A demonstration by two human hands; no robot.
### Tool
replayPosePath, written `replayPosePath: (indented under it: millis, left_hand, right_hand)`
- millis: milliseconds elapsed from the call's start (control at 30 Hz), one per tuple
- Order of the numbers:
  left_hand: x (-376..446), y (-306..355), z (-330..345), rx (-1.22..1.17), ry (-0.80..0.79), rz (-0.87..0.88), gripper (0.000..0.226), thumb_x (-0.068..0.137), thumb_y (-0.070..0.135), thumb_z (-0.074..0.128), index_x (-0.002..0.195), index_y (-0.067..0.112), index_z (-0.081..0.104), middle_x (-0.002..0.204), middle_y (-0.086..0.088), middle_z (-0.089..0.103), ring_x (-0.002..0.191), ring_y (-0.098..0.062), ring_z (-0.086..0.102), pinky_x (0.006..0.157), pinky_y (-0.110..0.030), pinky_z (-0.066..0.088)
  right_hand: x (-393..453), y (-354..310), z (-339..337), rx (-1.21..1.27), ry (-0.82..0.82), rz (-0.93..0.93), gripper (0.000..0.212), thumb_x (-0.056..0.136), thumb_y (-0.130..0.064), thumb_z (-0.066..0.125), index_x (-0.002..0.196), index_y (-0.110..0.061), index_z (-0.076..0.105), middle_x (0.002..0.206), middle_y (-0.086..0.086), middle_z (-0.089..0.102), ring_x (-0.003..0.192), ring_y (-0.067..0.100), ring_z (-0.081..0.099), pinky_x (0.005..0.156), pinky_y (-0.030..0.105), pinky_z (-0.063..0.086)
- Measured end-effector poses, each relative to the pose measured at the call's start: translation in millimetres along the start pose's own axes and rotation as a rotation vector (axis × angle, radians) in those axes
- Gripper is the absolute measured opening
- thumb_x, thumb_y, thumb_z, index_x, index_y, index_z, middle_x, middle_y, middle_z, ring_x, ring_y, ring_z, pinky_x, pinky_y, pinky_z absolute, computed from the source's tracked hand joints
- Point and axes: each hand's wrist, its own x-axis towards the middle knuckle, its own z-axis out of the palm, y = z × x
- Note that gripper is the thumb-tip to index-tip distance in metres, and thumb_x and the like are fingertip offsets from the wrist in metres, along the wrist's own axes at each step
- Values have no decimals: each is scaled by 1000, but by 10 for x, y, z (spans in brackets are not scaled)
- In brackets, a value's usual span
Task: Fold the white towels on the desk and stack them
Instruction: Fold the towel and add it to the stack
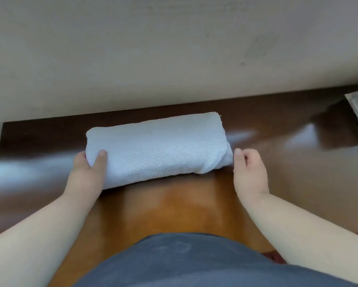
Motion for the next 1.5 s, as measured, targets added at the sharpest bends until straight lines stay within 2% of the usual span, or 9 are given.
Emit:
replayPosePath:
  millis: [133,300,600,800,1033,1133,1267,1400,1500]
  left_hand:
    - [-78,-15,59,51,10,-9,51,90,63,53,116,20,43,99,5,59,86,-22,55,83,-35,37]
    - [64,199,16,261,-63,-113,70,94,63,46,137,8,36,123,-16,51,112,-41,51,84,-41,33]
    - [339,419,-35,404,-159,-212,86,93,69,38,153,10,20,132,-24,49,110,-47,55,96,-56,49]
    - [422,423,-30,357,-213,-258,79,95,66,39,148,8,27,131,-21,49,112,-46,52,96,-53,47]
    - [455,376,-21,364,-225,-264,81,94,68,38,148,8,26,129,-23,50,111,-46,53,99,-52,44]
    - [451,380,-23,358,-229,-267,80,94,68,39,147,8,26,128,-24,51,109,-48,55,100,-56,46]
    - [447,375,-14,368,-223,-263,79,96,66,38,148,8,25,132,-25,50,113,-48,53,99,-53,45]
    - [430,377,14,363,-211,-240,81,96,65,39,151,8,22,138,-24,46,118,-47,50,98,-50,43]
    - [419,390,21,367,-199,-244,79,96,63,41,149,7,24,137,-26,46,119,-48,49,101,-52,42]
  right_hand:
    - [-387,260,153,-44,-278,78,21,89,-59,59,97,-41,64,85,-20,68,82,-9,62,70,16,43]
    - [-112,126,228,1,-279,47,9,90,-37,68,97,-33,72,89,-14,74,83,3,67,77,25,50]
    - [27,-128,329,-43,-143,-82,19,94,-35,62,76,-31,60,69,-12,60,69,-3,56,57,17,39]
    - [61,262,90,-279,-146,-23,17,97,-31,53,83,-23,56,78,-6,58,73,17,54,61,32,38]
    - [-6,58,115,49,-167,-152,24,91,-35,71,106,-49,58,87,-14,65,75,-2,59,73,3,41]
    - [87,-60,128,30,-224,-110,27,92,-35,70,115,-42,58,80,-6,67,74,1,63,69,7,43]
    - [229,-74,80,-32,-332,-9,14,90,-40,69,97,-30,62,70,-10,71,54,3,64,52,10,41]
    - [306,73,-26,-153,-391,141,19,96,-41,61,94,-23,63,77,-10,75,57,8,69,58,27,48]
    - [284,123,-4,-180,-481,264,17,102,-34,55,98,-19,61,89,-1,77,59,12,70,51,25,45]
